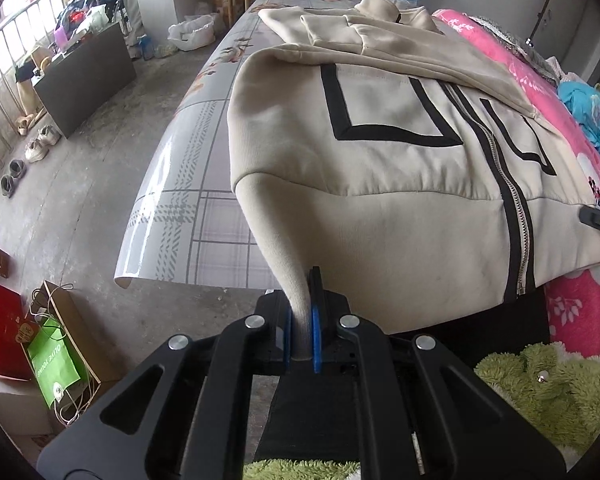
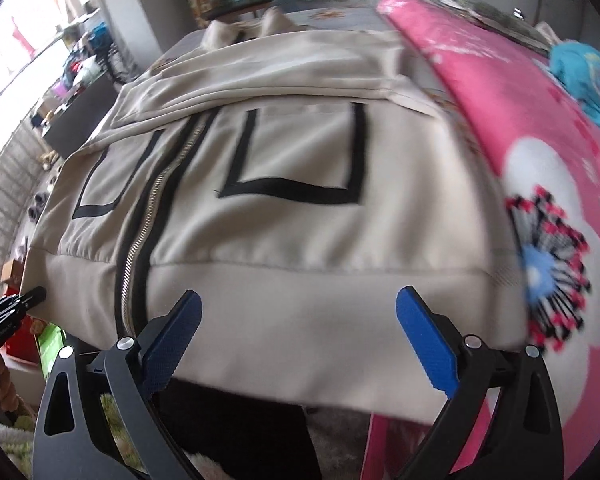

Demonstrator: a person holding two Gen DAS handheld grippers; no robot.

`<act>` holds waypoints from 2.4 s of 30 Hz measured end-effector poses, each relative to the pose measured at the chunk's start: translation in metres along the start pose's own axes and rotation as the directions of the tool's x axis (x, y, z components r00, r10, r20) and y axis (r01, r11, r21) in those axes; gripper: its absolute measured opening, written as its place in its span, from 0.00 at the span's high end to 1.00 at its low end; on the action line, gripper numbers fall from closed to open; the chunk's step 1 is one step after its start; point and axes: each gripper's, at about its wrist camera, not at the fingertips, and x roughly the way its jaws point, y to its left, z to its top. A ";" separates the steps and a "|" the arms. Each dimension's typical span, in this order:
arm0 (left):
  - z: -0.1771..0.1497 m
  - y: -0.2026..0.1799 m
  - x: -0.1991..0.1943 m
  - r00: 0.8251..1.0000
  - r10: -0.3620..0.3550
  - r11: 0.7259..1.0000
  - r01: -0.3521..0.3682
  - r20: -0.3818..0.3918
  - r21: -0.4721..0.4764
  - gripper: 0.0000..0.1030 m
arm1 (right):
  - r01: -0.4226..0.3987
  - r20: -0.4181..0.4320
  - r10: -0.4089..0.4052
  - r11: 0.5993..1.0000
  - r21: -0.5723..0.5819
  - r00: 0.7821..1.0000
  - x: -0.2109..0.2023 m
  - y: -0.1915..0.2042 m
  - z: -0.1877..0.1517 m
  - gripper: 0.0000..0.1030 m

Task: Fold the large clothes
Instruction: 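Grasp the jacket hem with the right gripper beside the left gripper, then hold the hem with both grippers and fold it toward the collar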

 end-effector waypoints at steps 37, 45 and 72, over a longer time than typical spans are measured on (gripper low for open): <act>-0.001 -0.005 0.002 1.000 0.021 1.000 -0.021 -0.004 0.018 0.93 | -0.040 -0.094 0.068 0.960 0.275 0.993 -0.005 -0.071 -0.048 0.77; -0.001 -0.007 0.001 0.999 0.034 0.999 -0.034 -0.002 0.029 0.93 | -0.032 -0.049 0.043 0.980 0.197 0.998 -0.029 -0.055 -0.040 0.94; -0.001 -0.009 0.000 0.999 0.048 0.998 -0.048 -0.001 0.044 0.93 | 0.024 -0.055 -0.015 0.985 0.170 0.998 -0.014 -0.047 -0.029 0.93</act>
